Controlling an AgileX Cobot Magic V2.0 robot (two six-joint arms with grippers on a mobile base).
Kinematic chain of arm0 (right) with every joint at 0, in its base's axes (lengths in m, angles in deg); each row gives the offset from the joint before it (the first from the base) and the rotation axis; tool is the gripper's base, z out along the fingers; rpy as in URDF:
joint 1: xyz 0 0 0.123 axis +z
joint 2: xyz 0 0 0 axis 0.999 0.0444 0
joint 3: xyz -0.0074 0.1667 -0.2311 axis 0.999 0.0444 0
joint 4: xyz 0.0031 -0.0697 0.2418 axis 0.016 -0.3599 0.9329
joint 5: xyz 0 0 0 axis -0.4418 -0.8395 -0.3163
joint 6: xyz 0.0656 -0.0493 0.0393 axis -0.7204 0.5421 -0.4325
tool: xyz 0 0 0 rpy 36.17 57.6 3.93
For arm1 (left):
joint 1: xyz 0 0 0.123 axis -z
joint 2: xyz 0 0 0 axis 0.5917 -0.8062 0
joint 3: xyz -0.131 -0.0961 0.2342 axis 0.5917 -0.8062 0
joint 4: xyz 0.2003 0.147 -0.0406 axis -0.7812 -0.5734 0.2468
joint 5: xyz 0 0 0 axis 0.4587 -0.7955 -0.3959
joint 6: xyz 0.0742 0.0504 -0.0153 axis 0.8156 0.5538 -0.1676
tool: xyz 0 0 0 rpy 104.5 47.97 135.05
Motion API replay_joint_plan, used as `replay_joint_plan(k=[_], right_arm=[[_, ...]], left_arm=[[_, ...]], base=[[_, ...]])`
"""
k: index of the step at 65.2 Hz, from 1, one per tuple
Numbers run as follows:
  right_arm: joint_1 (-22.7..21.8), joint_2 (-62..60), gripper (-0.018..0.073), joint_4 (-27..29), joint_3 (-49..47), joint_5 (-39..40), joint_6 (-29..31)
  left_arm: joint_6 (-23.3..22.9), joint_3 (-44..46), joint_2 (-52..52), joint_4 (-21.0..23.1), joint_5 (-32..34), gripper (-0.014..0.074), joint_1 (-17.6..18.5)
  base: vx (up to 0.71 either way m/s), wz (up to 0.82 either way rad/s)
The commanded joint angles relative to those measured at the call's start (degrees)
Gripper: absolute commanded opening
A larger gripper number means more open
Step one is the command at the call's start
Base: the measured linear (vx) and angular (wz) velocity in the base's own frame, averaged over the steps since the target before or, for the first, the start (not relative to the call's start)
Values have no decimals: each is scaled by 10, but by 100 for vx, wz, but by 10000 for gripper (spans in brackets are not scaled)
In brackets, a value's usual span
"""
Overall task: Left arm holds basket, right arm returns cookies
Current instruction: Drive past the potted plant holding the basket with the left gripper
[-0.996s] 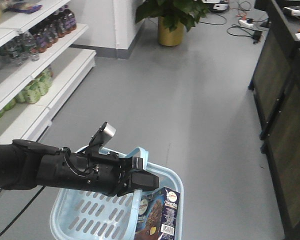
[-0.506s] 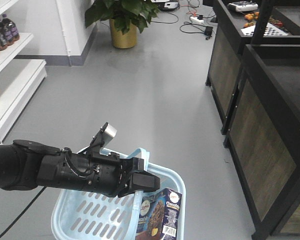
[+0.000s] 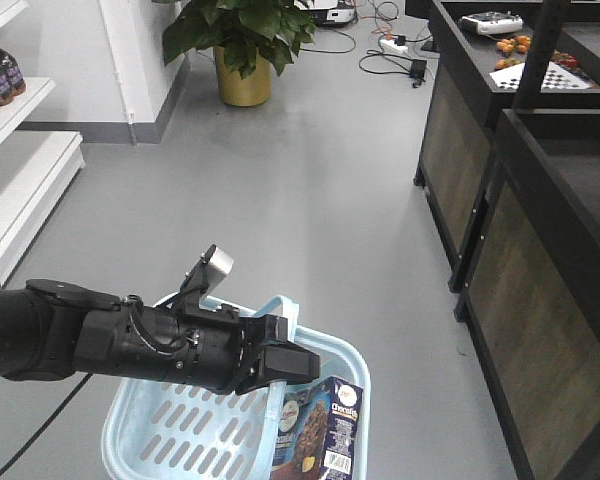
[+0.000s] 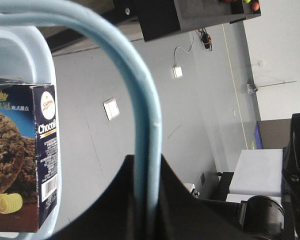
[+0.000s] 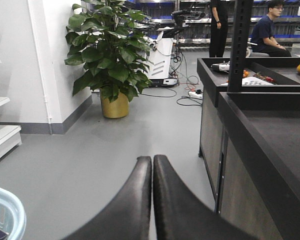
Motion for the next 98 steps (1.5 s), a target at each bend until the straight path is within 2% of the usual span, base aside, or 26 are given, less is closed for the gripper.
replay_joint_plan(k=[1,98], right_arm=[[-3,-4,-8,-2,1,45,6],[-3,-4,-8,-2,1,45,6]], left_arm=[[6,13,31,52,-39,-6,1],[6,13,31,52,-39,-6,1]], base=[[26,7],[28,3]])
